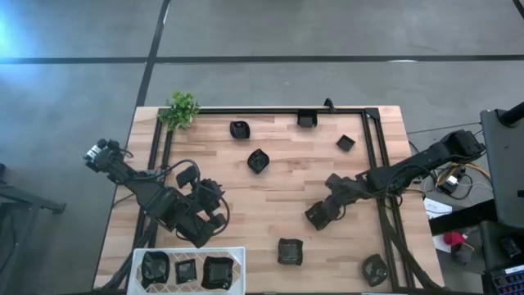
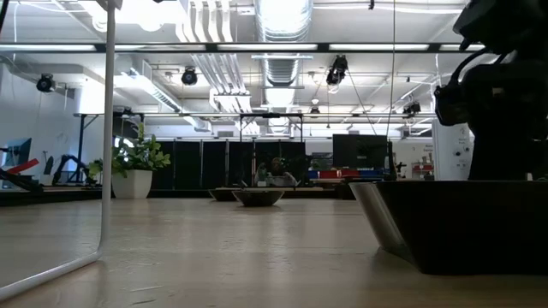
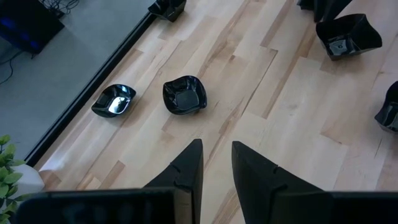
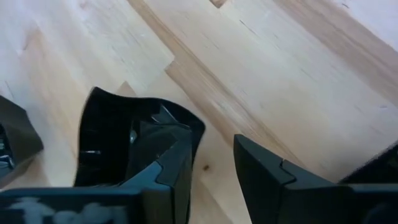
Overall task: Pick & Place Mini shaped plates
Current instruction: Stack the black distorted square plate on top of the other black distorted square plate on the shelf
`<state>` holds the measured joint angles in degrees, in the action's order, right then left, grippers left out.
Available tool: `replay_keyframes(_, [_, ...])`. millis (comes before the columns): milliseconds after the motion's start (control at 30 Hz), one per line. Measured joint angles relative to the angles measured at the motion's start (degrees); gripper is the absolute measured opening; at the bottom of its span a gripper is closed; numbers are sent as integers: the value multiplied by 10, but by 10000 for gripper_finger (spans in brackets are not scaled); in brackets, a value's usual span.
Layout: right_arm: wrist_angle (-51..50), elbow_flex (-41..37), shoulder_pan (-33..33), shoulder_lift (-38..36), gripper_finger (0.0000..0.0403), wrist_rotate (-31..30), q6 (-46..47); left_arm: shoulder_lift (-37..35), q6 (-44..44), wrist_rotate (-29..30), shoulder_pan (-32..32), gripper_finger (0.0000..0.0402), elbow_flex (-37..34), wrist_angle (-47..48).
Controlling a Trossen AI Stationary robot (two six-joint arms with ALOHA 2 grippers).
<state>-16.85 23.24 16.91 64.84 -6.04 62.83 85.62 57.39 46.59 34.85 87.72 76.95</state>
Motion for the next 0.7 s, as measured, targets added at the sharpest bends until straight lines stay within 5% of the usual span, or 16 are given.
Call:
replay_keyframes(333, [55, -2, 0, 64, 95, -1, -23, 0, 0, 0, 0, 78, 0, -4])
replay_keyframes(700, [55, 30, 0, 82, 12, -6, -68, 0, 0, -2, 0, 78, 0, -6])
